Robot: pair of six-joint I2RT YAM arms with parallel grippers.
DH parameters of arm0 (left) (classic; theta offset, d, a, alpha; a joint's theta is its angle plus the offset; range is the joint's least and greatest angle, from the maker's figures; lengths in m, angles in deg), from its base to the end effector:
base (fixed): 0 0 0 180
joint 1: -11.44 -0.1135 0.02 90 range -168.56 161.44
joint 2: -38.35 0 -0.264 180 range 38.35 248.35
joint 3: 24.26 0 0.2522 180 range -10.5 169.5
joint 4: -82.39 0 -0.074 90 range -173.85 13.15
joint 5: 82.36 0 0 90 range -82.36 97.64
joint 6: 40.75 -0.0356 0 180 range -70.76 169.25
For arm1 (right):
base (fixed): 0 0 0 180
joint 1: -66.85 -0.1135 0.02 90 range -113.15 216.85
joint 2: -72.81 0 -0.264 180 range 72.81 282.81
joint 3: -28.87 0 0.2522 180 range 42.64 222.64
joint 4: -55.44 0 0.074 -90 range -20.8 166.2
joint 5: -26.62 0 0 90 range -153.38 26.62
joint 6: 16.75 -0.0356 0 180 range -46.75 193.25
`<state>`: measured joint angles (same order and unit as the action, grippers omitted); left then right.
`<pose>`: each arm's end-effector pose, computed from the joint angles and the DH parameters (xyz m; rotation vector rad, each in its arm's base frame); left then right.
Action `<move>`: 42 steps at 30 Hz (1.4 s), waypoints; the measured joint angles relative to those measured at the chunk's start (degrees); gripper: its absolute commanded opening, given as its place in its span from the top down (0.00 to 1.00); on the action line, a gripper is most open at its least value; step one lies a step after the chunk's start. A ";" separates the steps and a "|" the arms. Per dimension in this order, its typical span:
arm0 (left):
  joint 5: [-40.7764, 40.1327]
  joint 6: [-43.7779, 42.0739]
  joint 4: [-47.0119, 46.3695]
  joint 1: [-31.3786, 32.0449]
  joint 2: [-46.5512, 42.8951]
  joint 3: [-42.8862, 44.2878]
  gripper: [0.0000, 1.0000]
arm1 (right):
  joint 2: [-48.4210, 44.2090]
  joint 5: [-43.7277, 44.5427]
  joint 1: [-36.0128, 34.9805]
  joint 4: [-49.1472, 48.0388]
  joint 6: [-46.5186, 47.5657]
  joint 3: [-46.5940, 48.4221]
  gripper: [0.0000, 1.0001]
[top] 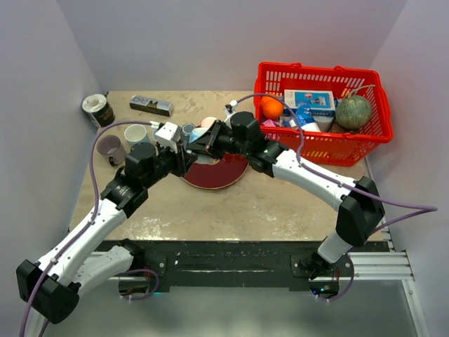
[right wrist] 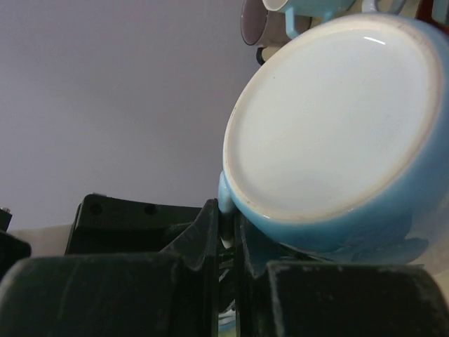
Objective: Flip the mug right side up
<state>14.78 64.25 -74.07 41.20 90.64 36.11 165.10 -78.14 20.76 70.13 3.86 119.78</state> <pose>0.1832 -0.1099 0.3287 0.3314 1.8608 -0.6559 0.2618 0.2850 0.3412 0.2319 2.1763 1.5369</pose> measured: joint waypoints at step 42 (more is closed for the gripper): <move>17.86 51.89 13.46 -33.09 6.19 -2.32 1.00 | -13.16 21.94 -0.02 4.24 28.11 -11.65 0.20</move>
<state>32.63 116.14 -60.60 8.11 96.83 33.79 151.94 -56.20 20.74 74.37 31.97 108.13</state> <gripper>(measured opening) 0.238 0.801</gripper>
